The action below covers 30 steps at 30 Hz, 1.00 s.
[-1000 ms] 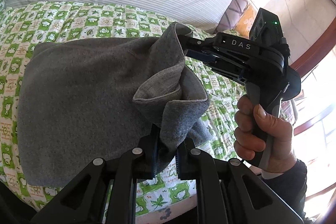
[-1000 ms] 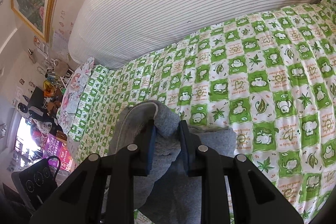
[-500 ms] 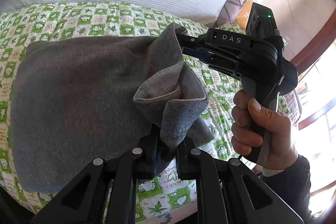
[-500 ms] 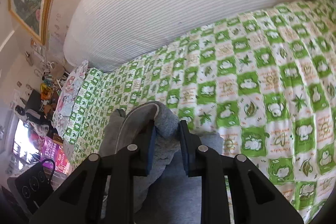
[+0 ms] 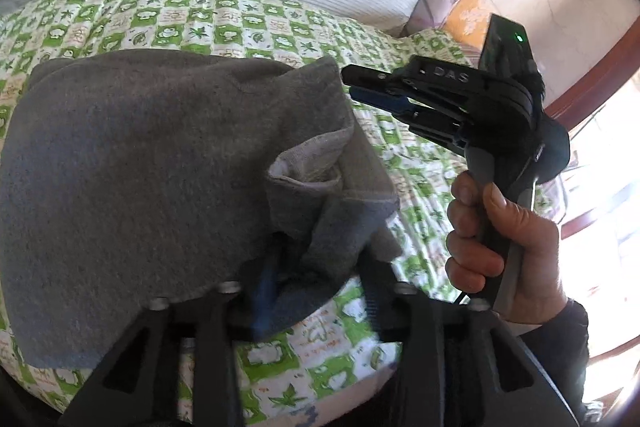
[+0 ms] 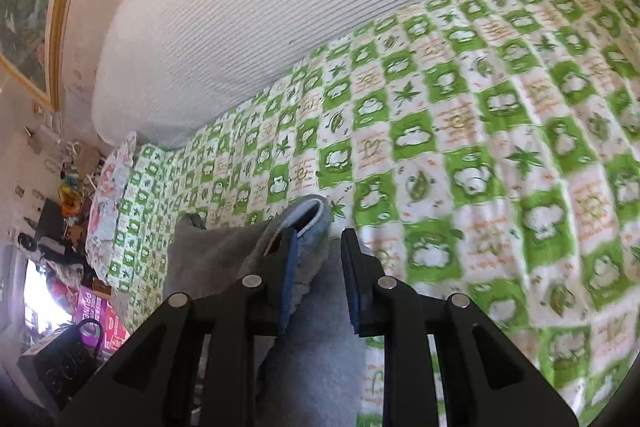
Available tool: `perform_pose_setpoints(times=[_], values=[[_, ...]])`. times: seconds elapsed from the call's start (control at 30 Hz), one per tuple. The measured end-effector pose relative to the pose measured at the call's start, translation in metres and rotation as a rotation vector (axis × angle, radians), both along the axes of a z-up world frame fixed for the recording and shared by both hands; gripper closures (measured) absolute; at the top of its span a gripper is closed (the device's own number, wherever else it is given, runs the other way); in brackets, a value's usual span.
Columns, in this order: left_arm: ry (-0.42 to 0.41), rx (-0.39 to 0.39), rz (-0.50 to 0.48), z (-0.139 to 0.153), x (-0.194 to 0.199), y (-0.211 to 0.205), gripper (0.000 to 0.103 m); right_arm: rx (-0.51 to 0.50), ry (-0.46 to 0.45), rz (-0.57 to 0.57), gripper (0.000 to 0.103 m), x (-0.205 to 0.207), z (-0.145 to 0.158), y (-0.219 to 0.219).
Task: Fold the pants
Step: 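Lift the grey pants and fold them over with both grippers, then lower the folded pants onto the bed and open both grippers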
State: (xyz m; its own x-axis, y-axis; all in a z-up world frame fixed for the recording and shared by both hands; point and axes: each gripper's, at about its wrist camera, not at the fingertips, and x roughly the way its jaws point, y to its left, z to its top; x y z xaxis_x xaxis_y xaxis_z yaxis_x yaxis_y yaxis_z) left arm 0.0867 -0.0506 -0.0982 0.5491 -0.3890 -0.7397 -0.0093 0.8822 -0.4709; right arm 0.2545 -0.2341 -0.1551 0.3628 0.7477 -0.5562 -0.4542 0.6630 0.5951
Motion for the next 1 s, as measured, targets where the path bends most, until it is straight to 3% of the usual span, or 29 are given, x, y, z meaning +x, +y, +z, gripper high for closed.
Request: perform_pose_setpoints(times=[0.07,0.3,0.43,0.53,0.7,0.8,1.0], values=[[-0.011,-0.007,-0.013,0.006,-0.008,0.002,0.045,0.001,-0.015,-0.018,0.079,-0.007,0.007,-0.01],[-0.049,0.014,-0.057,0.019,-0.042,0.026,0.04,0.005,-0.066,-0.038,0.077,-0.059,0.028,-0.031],[-0.061,0.037,-0.041,0.024,-0.063,0.056,0.04,0.002,-0.088,-0.021,0.064,-0.091,0.035,-0.029],[-0.079,0.108,-0.028,0.026,-0.082,0.079,0.039,-0.015,-0.109,0.012,0.06,-0.115,0.038,-0.018],[-0.054,0.196,0.005,0.01,-0.103,0.115,0.038,-0.144,-0.178,0.025,0.056,-0.148,0.041,0.011],[-0.018,0.185,0.027,-0.004,-0.107,0.136,0.038,-0.255,-0.197,-0.002,0.055,-0.151,0.034,0.026],[0.05,0.18,0.022,-0.033,-0.096,0.143,0.038,-0.331,-0.198,-0.005,0.055,-0.148,0.022,0.049]])
